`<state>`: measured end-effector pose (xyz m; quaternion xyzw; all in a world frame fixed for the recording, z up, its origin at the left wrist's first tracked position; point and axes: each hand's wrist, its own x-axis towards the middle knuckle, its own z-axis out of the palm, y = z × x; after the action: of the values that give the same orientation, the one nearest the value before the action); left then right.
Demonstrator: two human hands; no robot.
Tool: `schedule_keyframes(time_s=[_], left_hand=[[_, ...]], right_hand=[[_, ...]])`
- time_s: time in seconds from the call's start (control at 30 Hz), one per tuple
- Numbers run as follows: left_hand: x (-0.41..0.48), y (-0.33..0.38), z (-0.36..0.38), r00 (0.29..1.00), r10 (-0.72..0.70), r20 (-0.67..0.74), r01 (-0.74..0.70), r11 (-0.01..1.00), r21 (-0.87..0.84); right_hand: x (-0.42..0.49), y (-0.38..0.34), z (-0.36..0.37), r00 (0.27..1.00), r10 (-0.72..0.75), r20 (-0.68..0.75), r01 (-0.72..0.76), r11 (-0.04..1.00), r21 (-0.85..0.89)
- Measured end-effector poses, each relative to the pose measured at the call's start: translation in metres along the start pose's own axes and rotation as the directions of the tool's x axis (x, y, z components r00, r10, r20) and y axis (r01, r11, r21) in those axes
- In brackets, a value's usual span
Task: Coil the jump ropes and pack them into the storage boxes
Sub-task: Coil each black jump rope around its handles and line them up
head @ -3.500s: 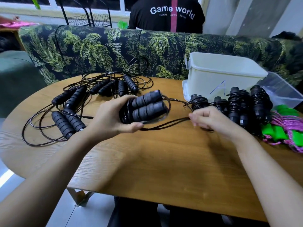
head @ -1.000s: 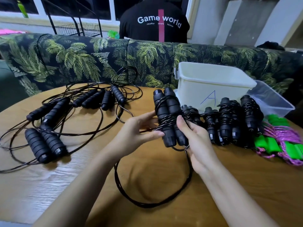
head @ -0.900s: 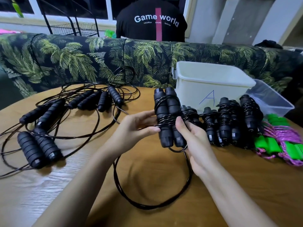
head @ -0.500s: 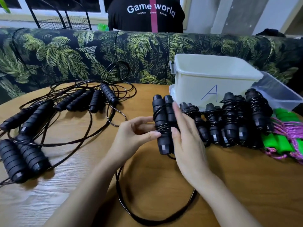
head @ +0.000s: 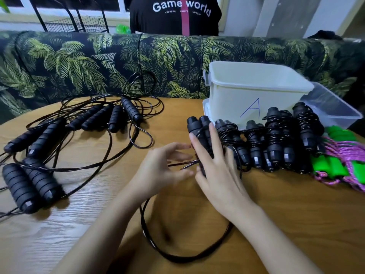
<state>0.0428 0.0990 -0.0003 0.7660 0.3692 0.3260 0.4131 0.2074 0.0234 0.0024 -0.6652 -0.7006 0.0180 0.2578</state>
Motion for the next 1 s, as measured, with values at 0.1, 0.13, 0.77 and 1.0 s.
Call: schedule_keyframes(time_s=[0.1,0.13,0.77,1.0], left_hand=[[-0.019,0.002,-0.014,0.979,-0.198,0.041,0.188,0.966,0.18],[-0.027,0.005,-0.017,0.961,-0.274,0.047,0.262,0.95,0.168],[-0.031,0.071,-0.095,0.853,0.45,0.265,-0.368,0.158,0.916],[-0.035,-0.019,-0.075,0.923,0.295,0.245,-0.301,0.161,0.94]], right_hand=[[-0.002,0.01,-0.017,0.997,0.076,0.015,-0.077,0.996,0.039],[-0.004,0.011,-0.023,0.996,0.08,0.032,-0.081,0.996,0.033],[-0.038,0.012,-0.062,0.985,0.172,0.023,-0.173,0.968,0.182],[-0.052,0.02,-0.047,0.962,0.204,0.18,-0.227,0.966,0.123]])
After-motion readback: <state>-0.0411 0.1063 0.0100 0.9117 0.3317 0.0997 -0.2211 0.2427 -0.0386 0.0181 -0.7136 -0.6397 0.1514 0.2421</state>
